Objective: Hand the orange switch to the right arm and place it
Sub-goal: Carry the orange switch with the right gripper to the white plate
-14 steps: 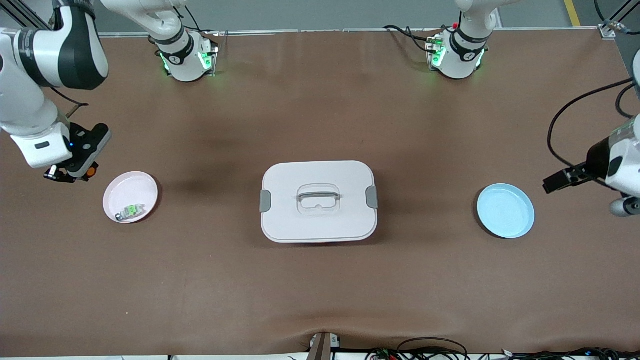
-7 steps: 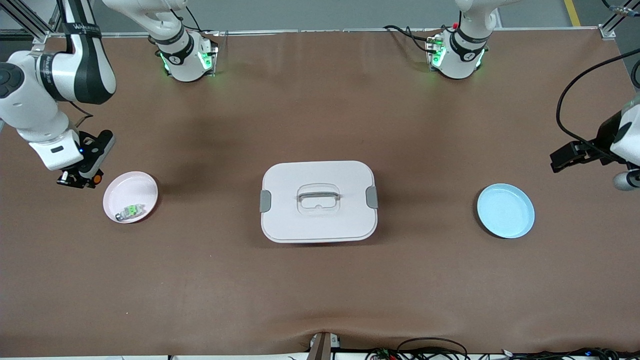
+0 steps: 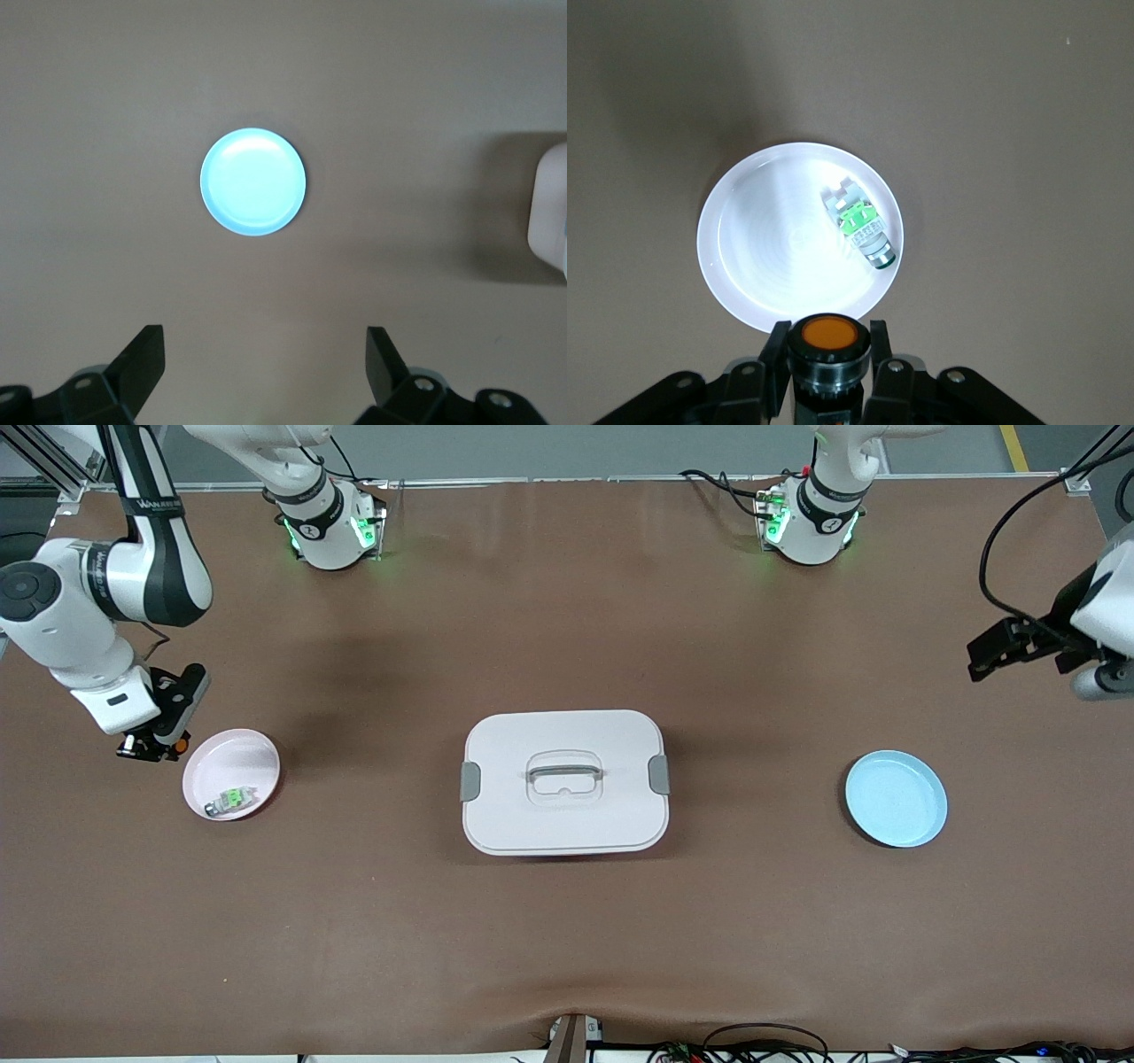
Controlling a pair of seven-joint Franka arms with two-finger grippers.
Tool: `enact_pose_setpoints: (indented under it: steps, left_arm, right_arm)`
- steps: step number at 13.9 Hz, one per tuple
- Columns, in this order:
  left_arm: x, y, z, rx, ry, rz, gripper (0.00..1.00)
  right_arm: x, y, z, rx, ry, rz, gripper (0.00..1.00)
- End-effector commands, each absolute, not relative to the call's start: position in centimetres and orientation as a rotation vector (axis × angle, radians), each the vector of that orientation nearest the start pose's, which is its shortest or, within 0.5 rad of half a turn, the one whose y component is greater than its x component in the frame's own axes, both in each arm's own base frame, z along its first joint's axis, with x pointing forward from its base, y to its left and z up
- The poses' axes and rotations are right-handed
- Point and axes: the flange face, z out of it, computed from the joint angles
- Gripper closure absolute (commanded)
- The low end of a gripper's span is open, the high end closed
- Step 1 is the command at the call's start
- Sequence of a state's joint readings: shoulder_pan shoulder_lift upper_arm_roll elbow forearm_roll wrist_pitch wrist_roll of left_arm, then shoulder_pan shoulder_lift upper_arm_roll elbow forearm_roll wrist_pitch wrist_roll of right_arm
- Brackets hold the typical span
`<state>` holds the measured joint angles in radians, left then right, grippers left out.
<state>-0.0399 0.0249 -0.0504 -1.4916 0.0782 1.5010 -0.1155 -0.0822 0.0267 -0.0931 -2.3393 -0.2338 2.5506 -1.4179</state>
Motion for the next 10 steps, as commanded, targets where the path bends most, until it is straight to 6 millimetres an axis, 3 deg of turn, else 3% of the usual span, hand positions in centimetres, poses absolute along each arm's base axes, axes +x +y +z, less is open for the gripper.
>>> enact_pose_setpoints:
  steps: [1,6,10]
  left_arm:
    - [53.2,-3.4,63.9,-3.088,-0.009,0.039,0.00]
    - [53.2,-3.7,64.1,-3.099,0.025,0.031,0.00]
    - [53.0,-4.4,63.9,-3.104,0.057,0.039,0.00]
  right_arm:
    - [50.4,-8.8,31.4,-2.521,-2.243,-0.042,1.00]
    - [50.6,-8.3,25.7,-2.475,-2.269,-0.057,0.95]
    - [50.4,-8.3,23.0,-2.442,-2.277,-0.036,0.95]
